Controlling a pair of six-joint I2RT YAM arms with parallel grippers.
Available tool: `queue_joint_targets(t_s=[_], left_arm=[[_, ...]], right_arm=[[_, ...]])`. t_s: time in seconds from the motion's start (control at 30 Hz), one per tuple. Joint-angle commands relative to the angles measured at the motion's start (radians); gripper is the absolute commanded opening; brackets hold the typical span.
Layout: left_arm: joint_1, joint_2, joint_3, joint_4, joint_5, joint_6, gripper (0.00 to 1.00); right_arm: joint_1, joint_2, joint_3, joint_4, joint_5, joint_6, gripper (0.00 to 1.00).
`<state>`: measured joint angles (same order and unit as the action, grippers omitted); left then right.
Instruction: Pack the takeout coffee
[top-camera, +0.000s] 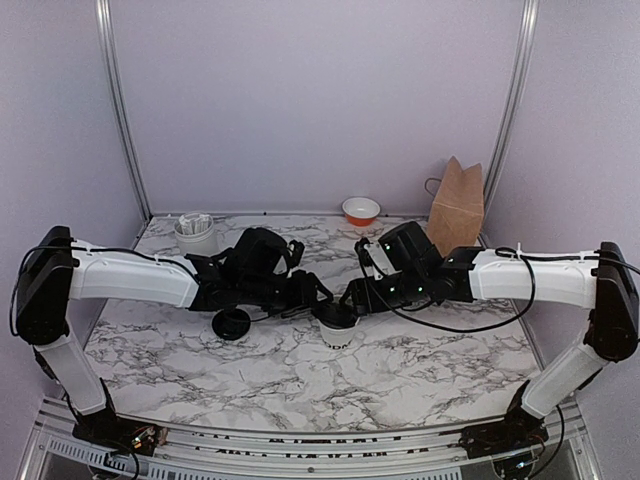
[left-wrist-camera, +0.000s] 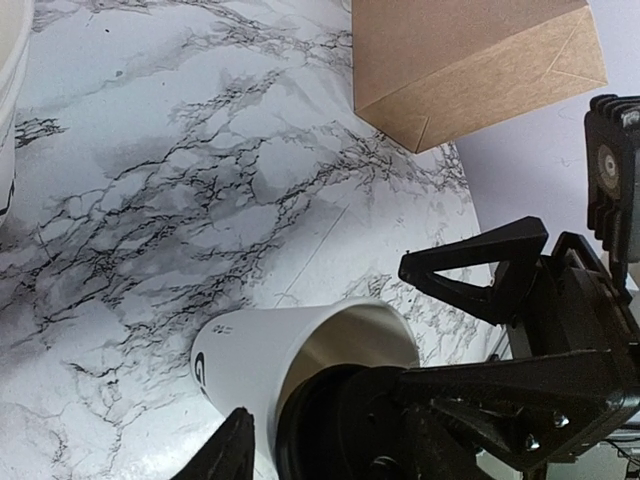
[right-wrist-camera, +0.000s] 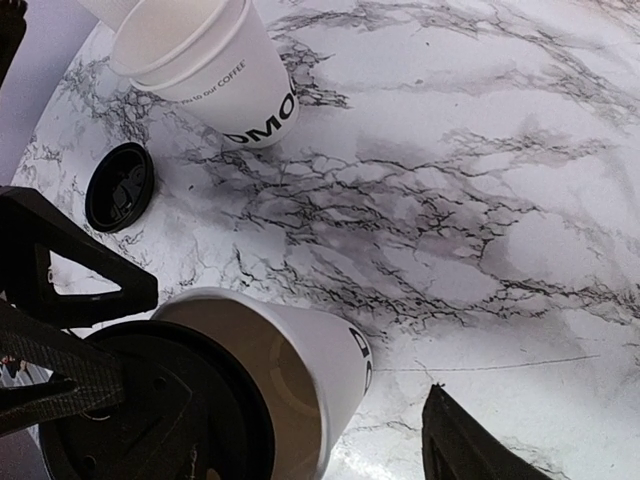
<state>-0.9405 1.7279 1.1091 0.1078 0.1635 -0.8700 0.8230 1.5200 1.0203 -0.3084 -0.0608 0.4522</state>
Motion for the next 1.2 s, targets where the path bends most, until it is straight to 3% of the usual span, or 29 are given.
queue_joint_targets(t_s=[0.0, 1.17], left_arm=[[-0.009, 0.01, 0.035, -0.03, -0.008, 0.016, 0.51], [-0.019, 0.059, 0.092, -0.104, -0.055, 0.015, 0.37]], right_arm=[[0.009, 0.013, 0.041, -0.016, 0.018, 0.007, 0.7], [0.035, -0.022, 0.057, -0.01, 0.018, -0.028, 0.75]])
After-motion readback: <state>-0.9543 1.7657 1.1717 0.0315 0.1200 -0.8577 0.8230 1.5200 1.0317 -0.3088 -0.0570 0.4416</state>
